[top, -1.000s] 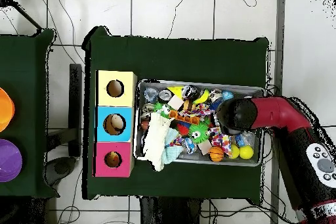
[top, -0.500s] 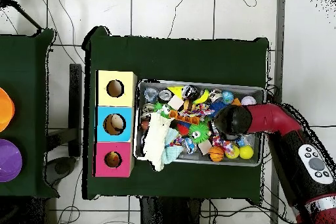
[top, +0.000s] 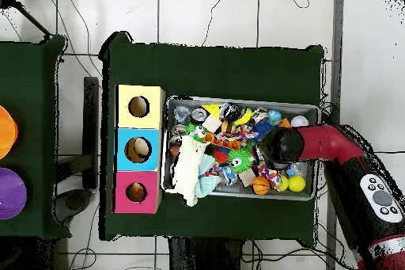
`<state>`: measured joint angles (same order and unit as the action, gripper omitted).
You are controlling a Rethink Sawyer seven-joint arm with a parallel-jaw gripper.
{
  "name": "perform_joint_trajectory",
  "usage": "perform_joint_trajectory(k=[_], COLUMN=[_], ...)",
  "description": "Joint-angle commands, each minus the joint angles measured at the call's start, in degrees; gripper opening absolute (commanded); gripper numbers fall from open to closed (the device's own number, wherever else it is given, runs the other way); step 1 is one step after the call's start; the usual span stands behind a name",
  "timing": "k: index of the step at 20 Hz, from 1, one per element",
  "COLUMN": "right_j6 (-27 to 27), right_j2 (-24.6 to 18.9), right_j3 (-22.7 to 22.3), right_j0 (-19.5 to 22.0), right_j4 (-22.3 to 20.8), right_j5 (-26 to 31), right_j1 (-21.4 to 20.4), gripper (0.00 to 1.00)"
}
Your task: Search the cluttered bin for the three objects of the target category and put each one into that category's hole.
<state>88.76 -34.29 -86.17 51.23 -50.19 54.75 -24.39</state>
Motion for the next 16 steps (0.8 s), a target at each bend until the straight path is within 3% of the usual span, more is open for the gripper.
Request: perform_joint_trajectory(k=[1,6,8,16], right_j6=[-15.08,-12.43,-12.25,-12.79], right_j2=[-1.2,-1.25,-1.21,-1.42], right_j3=[-2.63,-8.71,-9.45,-10.58], right_j0=[0.41,0.27,0.07,0.29], right_j4=[-1.59,1.21,1.67,2.28], right_j5=[-1.57,0.37,1.05,1.23], right_j1=[-3.64,-13.25,-15.23,-17.16], gripper=[0.0,0.0,0.0,0.0])
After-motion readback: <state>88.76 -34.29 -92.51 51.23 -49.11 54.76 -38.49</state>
